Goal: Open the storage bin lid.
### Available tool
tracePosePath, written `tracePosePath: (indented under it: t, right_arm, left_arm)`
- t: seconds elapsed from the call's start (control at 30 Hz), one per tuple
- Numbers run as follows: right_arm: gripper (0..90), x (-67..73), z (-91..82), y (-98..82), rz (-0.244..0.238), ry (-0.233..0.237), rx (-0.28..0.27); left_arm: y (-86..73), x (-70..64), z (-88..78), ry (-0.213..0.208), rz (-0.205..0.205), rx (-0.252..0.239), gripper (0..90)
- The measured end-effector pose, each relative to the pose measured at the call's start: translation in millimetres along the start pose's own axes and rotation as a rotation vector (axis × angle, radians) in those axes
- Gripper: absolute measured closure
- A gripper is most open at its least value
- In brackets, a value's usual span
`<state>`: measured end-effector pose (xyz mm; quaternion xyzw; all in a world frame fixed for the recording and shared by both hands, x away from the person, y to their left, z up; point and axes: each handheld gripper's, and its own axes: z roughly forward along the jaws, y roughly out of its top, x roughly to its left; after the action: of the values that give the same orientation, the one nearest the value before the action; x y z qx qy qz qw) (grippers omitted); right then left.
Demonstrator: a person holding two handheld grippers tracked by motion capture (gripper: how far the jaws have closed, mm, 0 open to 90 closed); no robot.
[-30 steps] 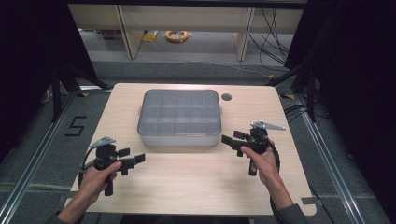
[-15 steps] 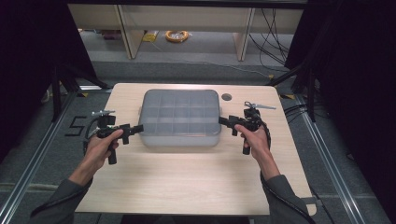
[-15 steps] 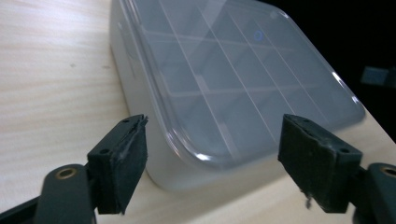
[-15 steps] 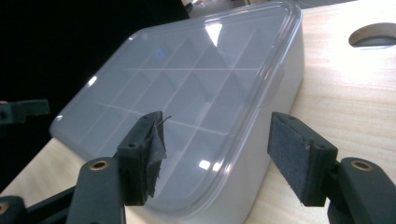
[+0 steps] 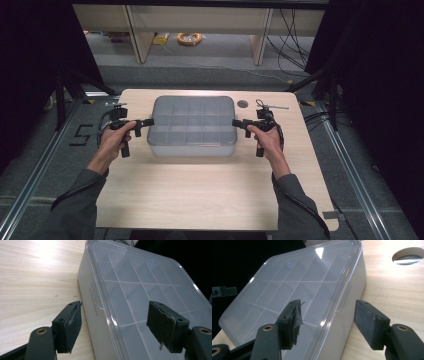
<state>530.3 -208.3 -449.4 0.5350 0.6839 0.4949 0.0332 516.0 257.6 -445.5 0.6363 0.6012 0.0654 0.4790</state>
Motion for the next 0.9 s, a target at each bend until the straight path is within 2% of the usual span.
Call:
tracePosePath:
  t: [0.07,0.13,0.2,0.23,0.27,0.3,0.37,0.43,0.47,0.5,0.53,0.57,0.6,0.63,0.67,0.7,0.77,0.8,0.83,0.87,0.9]
  right_arm:
    - [40.8,3.5,2.4,0.8,0.060,0.003,0.029]
    - [41.2,1.1,6.1,2.3,0.043,0.007,0.030]
    - [41.3,-3.5,10.8,3.1,0.009,0.000,0.022]
    - [41.5,-3.3,12.7,2.8,0.031,0.007,0.024]
    - [41.9,-0.2,13.4,2.3,0.086,0.010,0.044]
    - [42.0,-6.6,16.8,2.3,0.020,0.005,0.026]
    - [42.8,-3.0,17.9,1.6,0.105,0.008,0.044]
    - [43.2,-5.8,21.4,1.7,0.088,0.001,0.043]
    - [43.4,-4.4,21.0,2.3,0.113,0.001,0.051]
    - [43.9,-8.2,22.7,2.5,0.066,0.000,0.036]
    - [44.0,-5.3,23.8,2.2,0.121,0.002,0.053]
    - [44.1,-9.8,24.6,2.8,0.057,0.005,0.040]
    - [44.7,-7.5,25.6,2.8,0.088,0.009,0.042]
    - [45.0,-12.3,28.7,3.4,0.019,0.008,0.018]
    - [45.6,-10.1,28.7,3.3,0.058,0.001,0.029]
    - [46.0,-8.2,28.8,3.4,0.078,0.002,0.031]
    - [47.3,-9.2,30.4,4.0,0.058,0.014,0.028]
    - [48.5,-6.3,29.4,4.1,0.091,0.023,0.037]
    - [48.5,-6.2,31.2,3.9,0.089,0.032,0.027]
    - [48.9,-6.0,31.4,4.0,0.082,0.025,0.025]
    - [51.0,-4.9,31.5,4.3,0.084,0.012,0.030]
  left_arm:
    - [1.9,0.0,4.1,-0.002,-0.009,0.006,28.4]
    - [4.1,1.7,9.2,-0.003,-0.030,0.012,28.8]
    - [6.4,3.0,13.9,0.011,-0.030,0.017,29.5]
    - [7.6,3.9,15.7,0.009,-0.032,0.019,29.7]
    - [8.6,4.4,17.6,0.005,-0.037,0.019,29.9]
    - [9.4,4.8,19.8,0.005,-0.040,0.024,30.6]
    - [10.2,4.3,22.6,0.018,-0.056,0.028,31.0]
    - [11.3,5.3,25.6,0.020,-0.057,0.033,31.6]
    - [11.7,6.1,26.7,0.019,-0.063,0.038,32.1]
    - [12.1,6.7,28.1,0.020,-0.071,0.036,32.2]
    - [12.4,7.3,29.2,0.016,-0.079,0.036,32.3]
    - [12.7,7.8,30.6,0.008,-0.084,0.038,32.8]
    - [12.8,8.1,32.1,0.006,-0.088,0.041,33.2]
    - [12.7,8.3,33.8,0.007,-0.091,0.044,33.3]
    - [12.7,9.2,34.9,0.000,-0.086,0.046,33.9]
    - [12.4,9.4,36.4,-0.007,-0.092,0.047,34.4]
    - [11.6,9.9,39.2,-0.010,-0.107,0.046,36.2]
    - [11.3,11.4,41.0,-0.023,-0.105,0.042,37.4]
    - [10.7,10.7,41.5,-0.025,-0.123,0.042,39.3]
    - [10.3,11.0,42.7,-0.037,-0.120,0.044,40.6]
    - [9.6,10.0,43.2,-0.033,-0.118,0.040,39.5]
